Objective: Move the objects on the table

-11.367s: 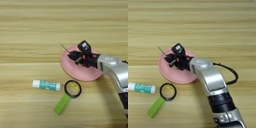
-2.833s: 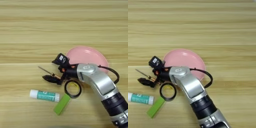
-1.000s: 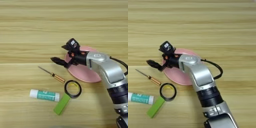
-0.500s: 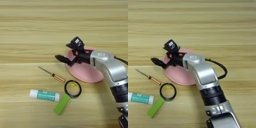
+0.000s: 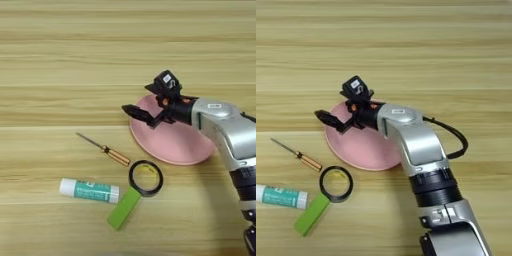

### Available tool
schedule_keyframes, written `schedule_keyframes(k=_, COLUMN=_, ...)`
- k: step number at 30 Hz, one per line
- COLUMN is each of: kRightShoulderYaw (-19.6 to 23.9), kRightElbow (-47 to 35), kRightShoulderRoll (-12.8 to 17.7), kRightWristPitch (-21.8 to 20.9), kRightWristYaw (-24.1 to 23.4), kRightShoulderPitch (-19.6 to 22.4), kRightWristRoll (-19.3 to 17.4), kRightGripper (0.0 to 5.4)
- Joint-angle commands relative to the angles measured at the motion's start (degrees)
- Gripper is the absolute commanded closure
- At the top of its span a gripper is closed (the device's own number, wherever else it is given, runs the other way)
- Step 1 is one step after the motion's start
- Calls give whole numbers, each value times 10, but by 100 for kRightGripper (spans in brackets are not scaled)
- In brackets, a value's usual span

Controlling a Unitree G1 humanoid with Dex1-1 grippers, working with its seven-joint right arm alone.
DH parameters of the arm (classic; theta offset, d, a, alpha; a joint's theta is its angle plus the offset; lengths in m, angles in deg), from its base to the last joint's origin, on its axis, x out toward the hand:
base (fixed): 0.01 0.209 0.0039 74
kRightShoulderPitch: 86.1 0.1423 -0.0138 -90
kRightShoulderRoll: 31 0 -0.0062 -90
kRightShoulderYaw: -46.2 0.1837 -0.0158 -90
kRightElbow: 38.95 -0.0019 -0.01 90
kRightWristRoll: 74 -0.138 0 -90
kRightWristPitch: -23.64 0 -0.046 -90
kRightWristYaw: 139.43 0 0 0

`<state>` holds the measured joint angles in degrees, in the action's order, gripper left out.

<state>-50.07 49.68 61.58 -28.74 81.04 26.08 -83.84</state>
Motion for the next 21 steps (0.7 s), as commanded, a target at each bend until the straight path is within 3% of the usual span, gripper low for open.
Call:
schedule_keyframes(k=1, kRightShoulderYaw=21, kRightElbow=-9, kRightShoulderRoll=20, kRightWristPitch=-33, kRightWristYaw=-8, kRightShoulderPitch=49, kRightWristRoll=-2, kRightGripper=3)
schedule_keyframes(k=21, kRightShoulderYaw=34, kRightElbow=22, kRightShoulderRoll=43, kRightWristPitch=-54, kRightWristYaw=-5, kRightShoulderPitch=47, kRightWristRoll=2, kRightGripper=3)
